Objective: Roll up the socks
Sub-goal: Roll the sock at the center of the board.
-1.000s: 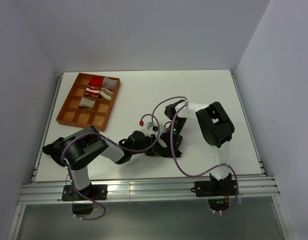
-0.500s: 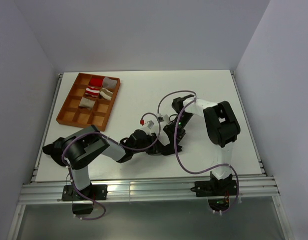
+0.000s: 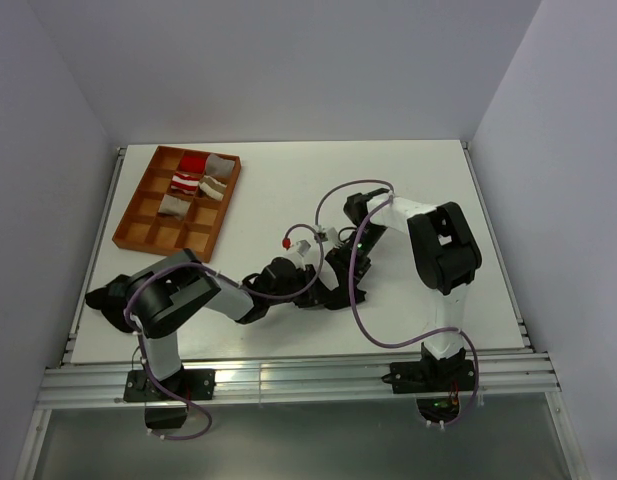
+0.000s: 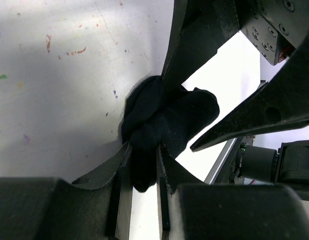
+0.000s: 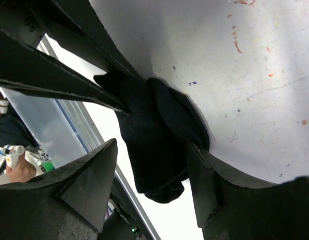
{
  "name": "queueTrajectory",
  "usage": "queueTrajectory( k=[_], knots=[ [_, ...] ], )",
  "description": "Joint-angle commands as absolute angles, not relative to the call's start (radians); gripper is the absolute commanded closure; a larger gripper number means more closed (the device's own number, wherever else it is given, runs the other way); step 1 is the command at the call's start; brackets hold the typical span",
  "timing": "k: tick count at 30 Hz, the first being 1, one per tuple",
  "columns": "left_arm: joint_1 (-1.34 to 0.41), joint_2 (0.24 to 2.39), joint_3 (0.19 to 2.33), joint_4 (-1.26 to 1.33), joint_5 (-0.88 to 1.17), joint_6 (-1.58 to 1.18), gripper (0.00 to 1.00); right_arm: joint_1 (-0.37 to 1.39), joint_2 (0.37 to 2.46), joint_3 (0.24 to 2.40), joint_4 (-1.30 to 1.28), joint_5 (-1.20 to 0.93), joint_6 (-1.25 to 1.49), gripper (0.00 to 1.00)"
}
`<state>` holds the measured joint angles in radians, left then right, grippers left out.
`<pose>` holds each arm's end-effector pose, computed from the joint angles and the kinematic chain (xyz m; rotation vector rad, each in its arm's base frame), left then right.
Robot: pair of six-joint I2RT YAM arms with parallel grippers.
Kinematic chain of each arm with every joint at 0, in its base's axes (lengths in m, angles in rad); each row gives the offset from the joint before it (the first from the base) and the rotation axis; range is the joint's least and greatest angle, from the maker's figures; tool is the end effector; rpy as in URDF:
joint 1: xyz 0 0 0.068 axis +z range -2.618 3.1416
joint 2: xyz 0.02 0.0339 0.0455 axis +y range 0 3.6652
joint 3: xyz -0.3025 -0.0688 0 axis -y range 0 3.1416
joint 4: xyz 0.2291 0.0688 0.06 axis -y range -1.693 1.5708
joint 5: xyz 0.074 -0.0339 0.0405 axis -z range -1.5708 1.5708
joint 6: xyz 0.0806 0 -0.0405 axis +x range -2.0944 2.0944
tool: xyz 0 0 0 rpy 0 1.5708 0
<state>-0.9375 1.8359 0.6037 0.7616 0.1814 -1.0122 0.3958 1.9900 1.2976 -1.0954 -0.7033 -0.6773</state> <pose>0.2064 -0.3057 0.1398 0.0430 2.3410 -1.3058 0.2831 0.1748 0.1574 1.3531 -2.4969 -1.0742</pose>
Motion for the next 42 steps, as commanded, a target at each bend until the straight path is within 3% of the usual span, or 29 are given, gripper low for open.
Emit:
queueTrajectory(
  k=[1,17,31,39,42],
  knots=[
    [-0.943,1.902,0.592,0.574,0.147,-0.976,1.0,0.39,1.96,1.305,-0.991,-0.652,-0.687,0.34],
    [-0.943,1.911,0.591,0.575,0.15,-0.986,1.0,0.38,1.871,1.259,-0.834,-0.572,-0.601,0.3],
    [-0.943,1.928,0.604,0.56,0.146,-0.994,1.0,0.38,1.986,1.316,-1.118,-0.729,-0.762,0.28],
    [-0.942,1.931,0.612,0.551,0.127,-1.009,1.0,0.385,2.017,1.293,-1.161,-0.732,-0.805,0.24],
    [-0.942,1.925,0.611,0.543,0.112,-1.012,1.0,0.39,2.016,1.272,-1.141,-0.716,-0.796,0.27]
  ],
)
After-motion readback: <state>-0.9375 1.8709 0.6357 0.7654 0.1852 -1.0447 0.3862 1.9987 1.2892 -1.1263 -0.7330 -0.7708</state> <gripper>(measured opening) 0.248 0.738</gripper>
